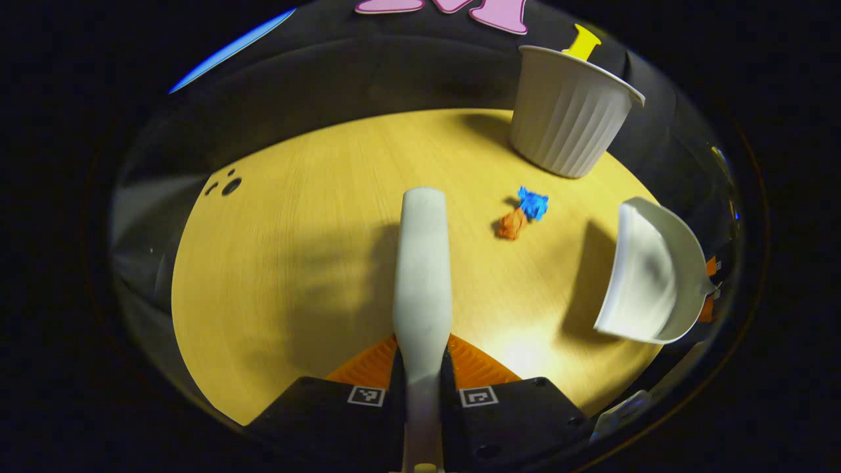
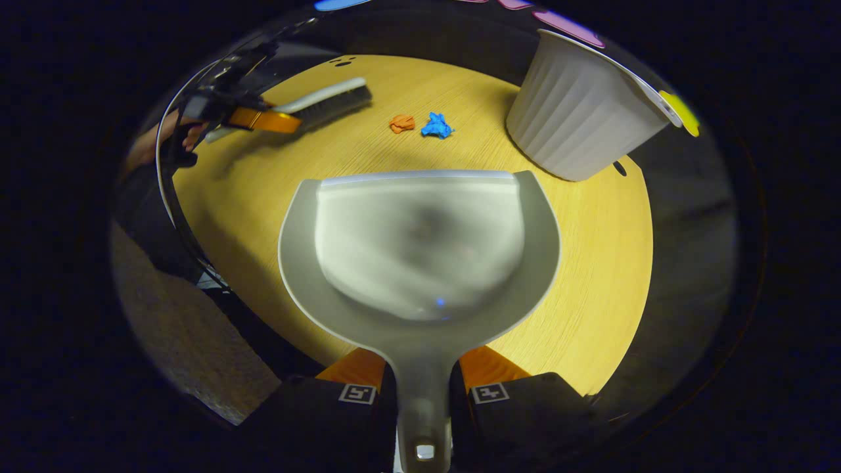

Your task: Pick up the small broom and dustpan from the desktop, sweep the trash into the dustpan with the broom, and then empty the trash into the garbage bin.

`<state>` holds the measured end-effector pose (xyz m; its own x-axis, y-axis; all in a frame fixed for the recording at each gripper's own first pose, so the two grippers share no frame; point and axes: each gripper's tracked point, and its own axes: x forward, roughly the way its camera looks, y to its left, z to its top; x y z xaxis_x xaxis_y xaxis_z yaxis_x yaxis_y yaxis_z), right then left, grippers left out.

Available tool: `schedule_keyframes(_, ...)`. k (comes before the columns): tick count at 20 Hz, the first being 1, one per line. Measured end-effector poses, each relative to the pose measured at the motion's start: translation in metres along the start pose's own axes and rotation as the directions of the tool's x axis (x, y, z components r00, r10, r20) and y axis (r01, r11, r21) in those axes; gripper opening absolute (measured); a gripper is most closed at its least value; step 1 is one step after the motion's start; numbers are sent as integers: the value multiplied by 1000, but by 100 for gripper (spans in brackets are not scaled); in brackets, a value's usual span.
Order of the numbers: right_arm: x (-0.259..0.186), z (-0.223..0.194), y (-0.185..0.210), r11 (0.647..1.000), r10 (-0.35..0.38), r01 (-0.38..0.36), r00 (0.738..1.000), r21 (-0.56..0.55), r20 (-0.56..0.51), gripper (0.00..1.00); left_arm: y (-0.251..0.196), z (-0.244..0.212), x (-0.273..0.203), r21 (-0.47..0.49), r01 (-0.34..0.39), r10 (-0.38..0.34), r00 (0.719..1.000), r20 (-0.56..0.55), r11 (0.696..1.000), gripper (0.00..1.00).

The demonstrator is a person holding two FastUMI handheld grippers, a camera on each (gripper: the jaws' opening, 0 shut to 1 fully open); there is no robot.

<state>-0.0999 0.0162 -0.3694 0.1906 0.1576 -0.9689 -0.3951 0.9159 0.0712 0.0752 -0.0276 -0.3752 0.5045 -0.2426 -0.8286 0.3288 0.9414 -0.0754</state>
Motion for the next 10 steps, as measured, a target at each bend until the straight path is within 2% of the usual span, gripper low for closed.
schedule_keyframes(5, 16, 8, -6, 999, 23, -24, 999, -22, -41, 37, -18, 51, 28, 125, 13, -15, 1000, 15, 992, 25)
schedule_keyframes(10, 27, 14, -12, 999, 51, -52, 997, -14, -53, 37, -38, 64, 54, 226, 44, -35, 998, -42, 973, 25)
